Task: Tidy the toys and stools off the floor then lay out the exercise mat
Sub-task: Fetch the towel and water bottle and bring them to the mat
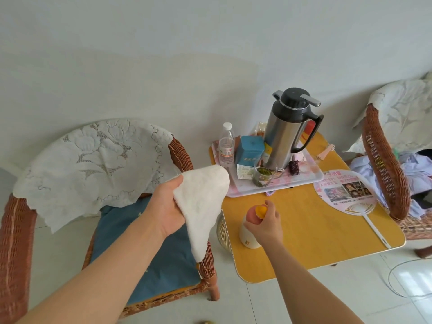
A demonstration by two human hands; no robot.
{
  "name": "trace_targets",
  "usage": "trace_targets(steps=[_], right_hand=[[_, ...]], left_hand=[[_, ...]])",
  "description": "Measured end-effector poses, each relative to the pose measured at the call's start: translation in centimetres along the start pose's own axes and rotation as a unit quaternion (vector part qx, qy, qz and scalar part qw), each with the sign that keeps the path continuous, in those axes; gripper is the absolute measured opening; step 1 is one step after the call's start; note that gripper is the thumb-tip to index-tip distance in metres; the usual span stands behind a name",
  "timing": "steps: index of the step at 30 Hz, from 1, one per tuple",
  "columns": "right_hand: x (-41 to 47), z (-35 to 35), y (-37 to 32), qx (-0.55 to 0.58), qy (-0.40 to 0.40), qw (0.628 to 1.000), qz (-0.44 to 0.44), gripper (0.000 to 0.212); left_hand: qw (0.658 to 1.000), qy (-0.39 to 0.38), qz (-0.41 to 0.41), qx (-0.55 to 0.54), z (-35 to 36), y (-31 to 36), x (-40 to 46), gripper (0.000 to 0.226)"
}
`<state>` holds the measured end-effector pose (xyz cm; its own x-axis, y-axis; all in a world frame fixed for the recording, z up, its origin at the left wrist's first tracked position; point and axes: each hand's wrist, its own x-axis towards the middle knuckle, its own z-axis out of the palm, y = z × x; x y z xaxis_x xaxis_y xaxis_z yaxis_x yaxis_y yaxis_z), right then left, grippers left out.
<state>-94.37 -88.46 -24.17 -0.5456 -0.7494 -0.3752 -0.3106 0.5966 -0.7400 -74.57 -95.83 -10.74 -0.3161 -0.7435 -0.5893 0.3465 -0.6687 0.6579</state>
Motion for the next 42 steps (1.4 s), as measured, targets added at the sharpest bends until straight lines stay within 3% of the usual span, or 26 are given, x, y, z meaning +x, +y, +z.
trace_targets(steps=[8,16,21,25,32,42], right_hand=[[-1.9,-1.2,-1.9,-0.135,-0.009,0.989,-0.064,0.073],[-5.3,-3.8,-12.2,-0.175,-0.004,0.947,-0.268,0.070],[-9.5,-0.9,-19.7,-0.172,-0.046,0.913,-0.368,0.070],[-14.9,4.2,-23.5,-0.170,-0.120,0.879,-0.429,0.071],[-29.2,16.3,-26.9,-0.175,-0.250,0.797,-0.521,0.068],[-51.8,30.2,-24.6,-0.188,-0.404,0.694,-0.565,0.070]], left_hand=[[0.999,0.013,0.024,-0.023,-2.4,1.0,-1.2,0.040],[0.989,0.061,0.093,-0.093,-6.8,3.5,-5.4,0.039],[0.974,0.096,0.146,-0.142,-11.3,5.1,-10.2,0.040],[0.944,0.123,0.223,-0.209,-16.7,6.0,-15.8,0.033],[0.880,0.237,0.316,-0.262,-30.0,3.6,-30.1,0.032],[0.775,0.388,0.345,-0.361,-45.7,-5.7,-50.7,0.027]])
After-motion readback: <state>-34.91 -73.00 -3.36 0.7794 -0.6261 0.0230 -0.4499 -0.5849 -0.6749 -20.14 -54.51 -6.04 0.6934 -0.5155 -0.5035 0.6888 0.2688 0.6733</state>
